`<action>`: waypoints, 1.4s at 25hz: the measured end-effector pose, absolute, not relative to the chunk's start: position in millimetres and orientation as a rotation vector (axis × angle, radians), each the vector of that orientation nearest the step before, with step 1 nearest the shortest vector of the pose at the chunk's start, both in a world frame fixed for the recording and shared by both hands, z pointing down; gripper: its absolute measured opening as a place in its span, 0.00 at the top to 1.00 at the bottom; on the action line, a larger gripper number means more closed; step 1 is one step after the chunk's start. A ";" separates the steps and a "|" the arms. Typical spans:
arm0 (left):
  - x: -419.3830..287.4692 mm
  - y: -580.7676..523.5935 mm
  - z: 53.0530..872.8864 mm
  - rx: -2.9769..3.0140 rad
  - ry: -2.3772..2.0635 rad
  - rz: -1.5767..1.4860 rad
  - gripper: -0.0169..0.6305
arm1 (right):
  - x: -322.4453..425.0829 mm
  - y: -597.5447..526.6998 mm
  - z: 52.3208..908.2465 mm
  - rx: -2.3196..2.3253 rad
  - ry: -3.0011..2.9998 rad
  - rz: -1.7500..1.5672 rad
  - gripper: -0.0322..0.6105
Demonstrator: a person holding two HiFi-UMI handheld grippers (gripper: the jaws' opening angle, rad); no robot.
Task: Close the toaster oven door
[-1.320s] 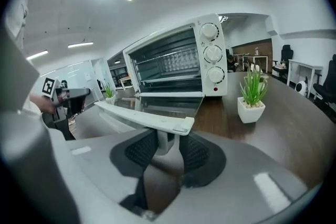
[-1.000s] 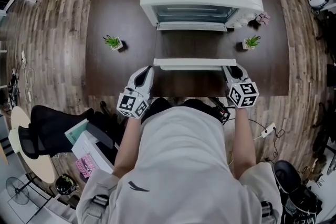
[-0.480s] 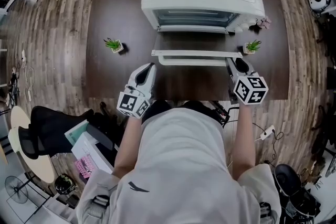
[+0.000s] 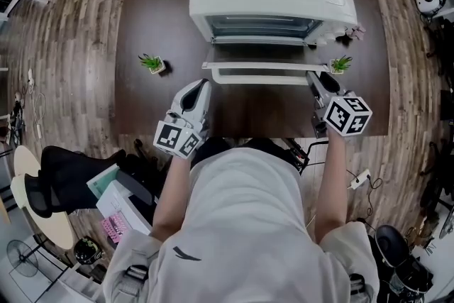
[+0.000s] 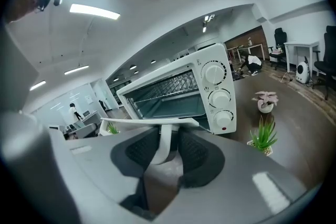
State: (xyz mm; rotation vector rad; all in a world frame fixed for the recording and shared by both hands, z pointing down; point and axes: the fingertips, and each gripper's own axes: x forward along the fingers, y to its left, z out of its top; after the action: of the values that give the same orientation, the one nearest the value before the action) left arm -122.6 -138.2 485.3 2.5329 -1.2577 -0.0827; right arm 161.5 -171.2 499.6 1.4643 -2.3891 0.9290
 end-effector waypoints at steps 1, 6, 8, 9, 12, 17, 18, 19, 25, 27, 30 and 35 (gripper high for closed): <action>-118.3 -142.4 485.1 2.529 -1.234 -0.086 0.97 | 161.6 -173.0 498.7 1.462 -2.387 0.940 0.76; -118.0 -159.7 486.9 2.356 -1.129 -0.279 0.91 | 161.8 -185.0 491.6 1.447 -2.383 1.009 0.76; -115.1 -160.2 492.9 2.297 -1.051 -0.300 0.77 | 161.6 -187.0 489.9 1.439 -2.380 1.025 0.76; -111.3 -159.3 496.1 2.289 -1.018 -0.287 0.74 | 161.5 -186.9 489.7 1.437 -2.378 1.029 0.76; -101.3 -161.6 498.8 2.239 -0.961 -0.319 0.74 | 161.3 -185.7 489.4 1.438 -2.373 1.030 0.76; -100.1 -172.3 495.2 2.043 -0.866 -0.527 0.76 | 161.6 -190.1 487.6 1.436 -2.366 1.050 0.76; -99.9 -173.4 494.8 2.023 -0.853 -0.550 0.77 | 162.0 -190.7 487.5 1.434 -2.363 1.055 0.76; -99.7 -173.9 494.8 2.009 -0.843 -0.564 0.77 | 162.2 -190.9 487.5 1.432 -2.359 1.059 0.76; -99.6 -173.0 497.5 1.997 -0.826 -0.561 0.78 | 162.7 -189.4 490.2 1.408 -2.348 1.101 0.76; -99.1 -174.4 496.4 1.998 -0.822 -0.556 0.78 | 164.1 -190.6 490.4 1.379 -2.357 1.161 0.75; -97.9 -183.3 488.4 1.988 -0.812 -0.579 0.78 | 175.4 -195.3 470.4 1.345 -2.459 1.313 0.67; -98.9 -210.4 467.7 1.987 -0.775 -0.668 0.77 | 206.9 -185.0 444.8 1.453 -2.542 1.341 0.68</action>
State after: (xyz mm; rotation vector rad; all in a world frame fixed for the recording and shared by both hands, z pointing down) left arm -98.9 -210.4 467.7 1.9870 -0.7745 -0.6685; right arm 206.9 -185.0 444.8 1.4526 -2.5418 1.3412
